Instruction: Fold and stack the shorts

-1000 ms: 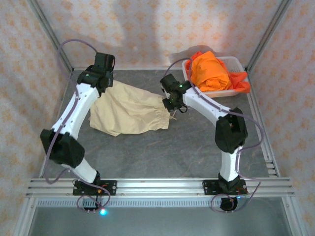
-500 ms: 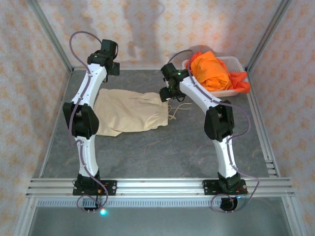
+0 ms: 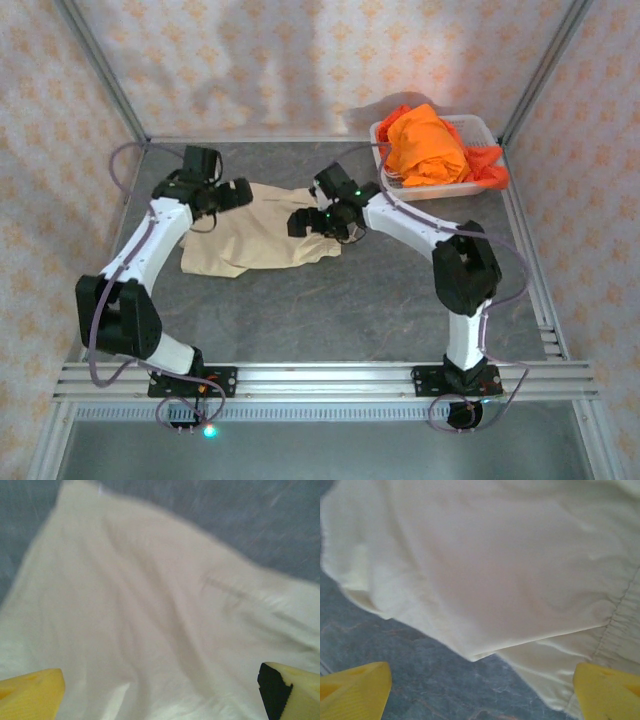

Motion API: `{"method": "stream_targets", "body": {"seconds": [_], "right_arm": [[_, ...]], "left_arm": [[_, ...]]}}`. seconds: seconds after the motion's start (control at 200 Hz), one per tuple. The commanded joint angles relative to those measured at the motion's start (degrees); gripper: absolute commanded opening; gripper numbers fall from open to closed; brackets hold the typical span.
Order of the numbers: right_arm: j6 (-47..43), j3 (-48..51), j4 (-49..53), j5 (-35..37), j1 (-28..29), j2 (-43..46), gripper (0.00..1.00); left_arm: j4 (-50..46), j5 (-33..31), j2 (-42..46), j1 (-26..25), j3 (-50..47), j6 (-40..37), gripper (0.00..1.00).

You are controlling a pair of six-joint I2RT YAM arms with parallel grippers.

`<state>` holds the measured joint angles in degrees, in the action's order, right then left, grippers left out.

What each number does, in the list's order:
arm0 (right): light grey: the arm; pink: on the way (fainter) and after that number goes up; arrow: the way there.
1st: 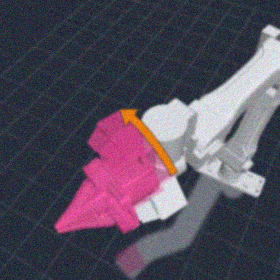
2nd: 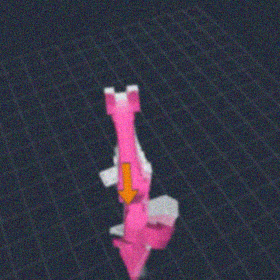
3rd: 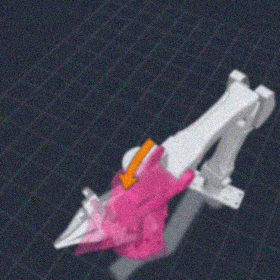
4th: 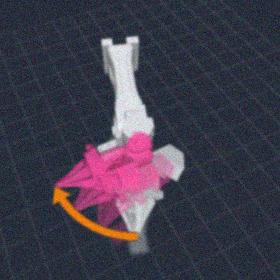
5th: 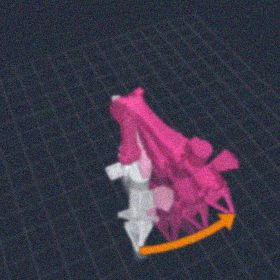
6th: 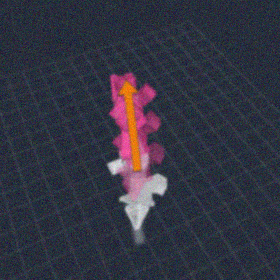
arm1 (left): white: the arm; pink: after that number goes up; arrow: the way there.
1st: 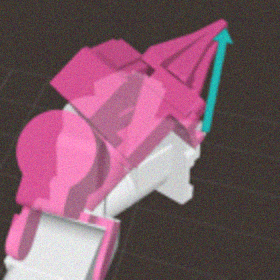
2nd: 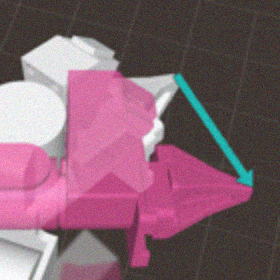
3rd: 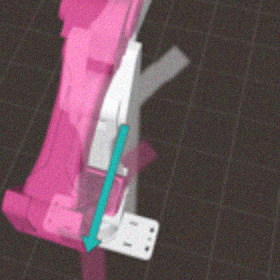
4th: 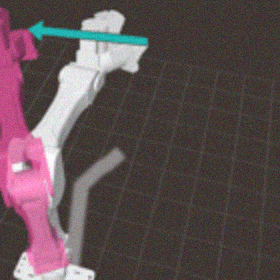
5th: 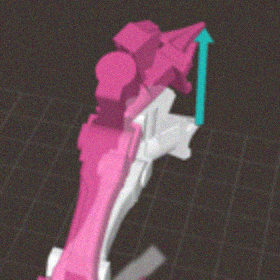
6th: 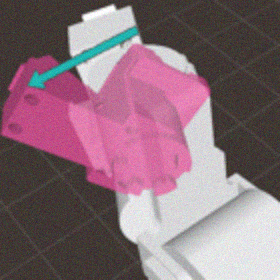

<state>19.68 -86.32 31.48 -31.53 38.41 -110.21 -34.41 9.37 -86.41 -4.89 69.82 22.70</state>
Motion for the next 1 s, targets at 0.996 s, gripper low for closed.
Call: {"method": "stream_targets", "body": {"seconds": [0.996], "right_arm": [[4.22, 23.31, -1.00, 4.10, -6.94, 26.28, 0.92]], "left_arm": [[9.79, 10.57, 22.90, -0.66, -22.90, 10.98, 1.00]]}}
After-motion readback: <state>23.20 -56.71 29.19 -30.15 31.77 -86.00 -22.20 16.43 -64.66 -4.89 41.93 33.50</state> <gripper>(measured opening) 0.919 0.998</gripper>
